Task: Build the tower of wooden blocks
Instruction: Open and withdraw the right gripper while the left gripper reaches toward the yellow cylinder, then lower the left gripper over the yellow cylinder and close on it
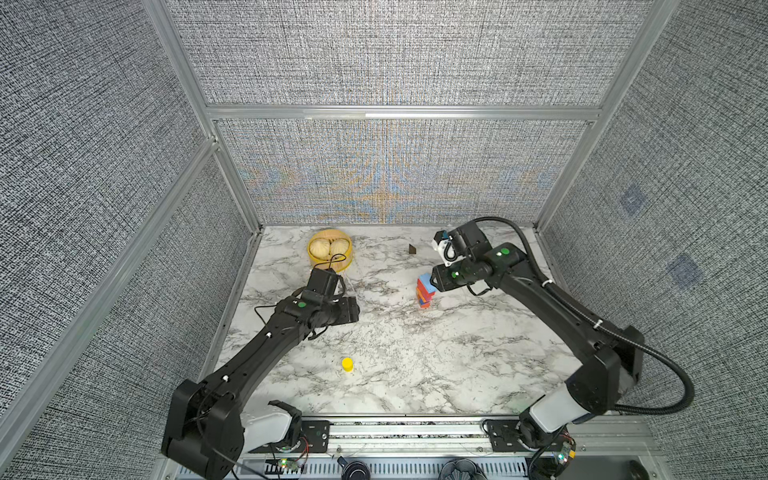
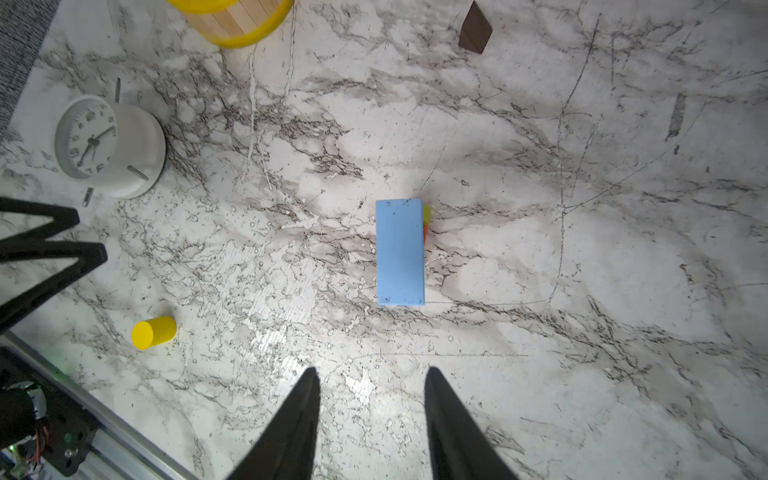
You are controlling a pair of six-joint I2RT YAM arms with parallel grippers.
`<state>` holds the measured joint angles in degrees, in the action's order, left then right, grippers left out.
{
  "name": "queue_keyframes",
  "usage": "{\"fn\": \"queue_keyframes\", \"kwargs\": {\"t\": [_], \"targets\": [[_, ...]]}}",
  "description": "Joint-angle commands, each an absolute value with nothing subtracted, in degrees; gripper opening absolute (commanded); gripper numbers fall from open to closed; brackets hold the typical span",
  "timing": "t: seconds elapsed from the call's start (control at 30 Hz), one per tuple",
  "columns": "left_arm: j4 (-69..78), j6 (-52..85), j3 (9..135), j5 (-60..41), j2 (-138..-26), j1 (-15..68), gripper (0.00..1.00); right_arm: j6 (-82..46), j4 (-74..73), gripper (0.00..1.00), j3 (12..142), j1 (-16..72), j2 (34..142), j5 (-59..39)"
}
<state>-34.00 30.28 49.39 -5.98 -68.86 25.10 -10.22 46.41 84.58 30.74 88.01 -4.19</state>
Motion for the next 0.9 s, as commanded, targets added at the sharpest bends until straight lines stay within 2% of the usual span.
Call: {"fn": "queue_keyframes", "kwargs": {"t": [0.0, 0.27, 0.5, 0.57, 0.87], "targets": [[-41.2, 32.1, 47.6, -4.3, -65.9, 25.6, 0.81, -12.2, 38.5, 0.46, 79.4, 30.0, 83.8, -5.4], [-44.5, 37.3, 42.2, -1.2, -62.8, 31.8, 0.76, -17.2, 24.3, 0.56, 63.3, 26.3, 71.6, -8.5], [-42.8, 40.2, 37.9, -0.4, -61.9, 35.1, 0.76, -20.1, 17.9, 0.80, 54.9, 20.9, 65.7, -15.0], [-42.4, 40.5, 37.3, -0.4, -61.9, 35.5, 0.76, -21.1, 16.7, 0.99, 53.3, 19.3, 65.1, -16.1], [-42.6, 41.1, 38.1, 0.9, -65.9, 37.9, 0.69, -22.2, 14.1, 0.99, 49.6, 16.3, 63.8, -17.3]]}}
